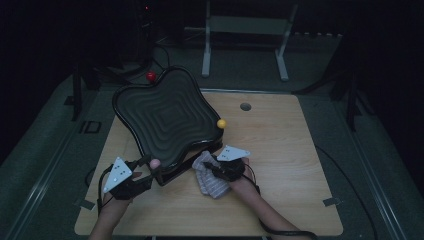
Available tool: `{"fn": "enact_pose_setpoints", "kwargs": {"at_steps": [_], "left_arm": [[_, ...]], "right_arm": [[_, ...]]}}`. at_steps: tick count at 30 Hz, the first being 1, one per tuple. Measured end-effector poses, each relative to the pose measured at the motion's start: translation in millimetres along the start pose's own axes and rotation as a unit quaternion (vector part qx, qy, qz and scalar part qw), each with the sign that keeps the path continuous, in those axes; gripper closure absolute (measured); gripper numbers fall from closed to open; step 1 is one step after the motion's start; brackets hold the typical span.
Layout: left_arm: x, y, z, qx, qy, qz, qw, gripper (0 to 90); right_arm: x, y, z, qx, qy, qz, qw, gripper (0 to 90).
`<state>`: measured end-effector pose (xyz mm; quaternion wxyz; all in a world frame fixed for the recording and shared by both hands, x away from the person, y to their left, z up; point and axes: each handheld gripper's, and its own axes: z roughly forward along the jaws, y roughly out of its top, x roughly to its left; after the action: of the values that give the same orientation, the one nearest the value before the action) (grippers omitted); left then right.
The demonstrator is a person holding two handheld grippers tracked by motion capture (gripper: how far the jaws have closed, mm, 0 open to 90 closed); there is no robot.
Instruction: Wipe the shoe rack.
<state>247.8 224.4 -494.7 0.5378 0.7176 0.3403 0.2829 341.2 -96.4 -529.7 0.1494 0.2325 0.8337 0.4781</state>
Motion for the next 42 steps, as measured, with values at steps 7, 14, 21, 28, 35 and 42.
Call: {"fn": "enact_pose_setpoints", "kwargs": {"at_steps": [7,14,21,28,35,42], "left_arm": [[1.0,-4.7,14.3,-0.013,-0.031,-0.013,0.9993,60.1],[-9.5,-2.7,26.3,-0.023,-0.049,-0.018,0.9984,60.2],[-35.7,6.9,50.1,-0.016,-0.062,-0.017,0.9978,60.1],[-51.6,11.0,59.2,-0.013,-0.047,-0.024,0.9985,60.1],[-50.6,10.8,58.4,-0.013,-0.048,-0.032,0.9983,60.1],[-48.7,11.2,57.9,-0.009,-0.053,-0.031,0.9981,60.1]], "right_arm": [[10.3,0.2,2.7,-0.003,0.017,0.001,0.9998,69.3],[26.1,-1.0,-4.3,-0.007,0.047,-0.008,0.9989,69.2],[48.4,-2.3,-5.0,-0.005,0.08,-0.024,0.9965,69.2],[50.6,-5.1,-3.1,-0.011,0.092,-0.017,0.9956,67.4],[56.7,2.6,10.9,-0.019,0.09,-0.03,0.9953,64.2],[52.5,-7.6,24.7,0.003,0.101,-0.027,0.9945,67.6]]}}
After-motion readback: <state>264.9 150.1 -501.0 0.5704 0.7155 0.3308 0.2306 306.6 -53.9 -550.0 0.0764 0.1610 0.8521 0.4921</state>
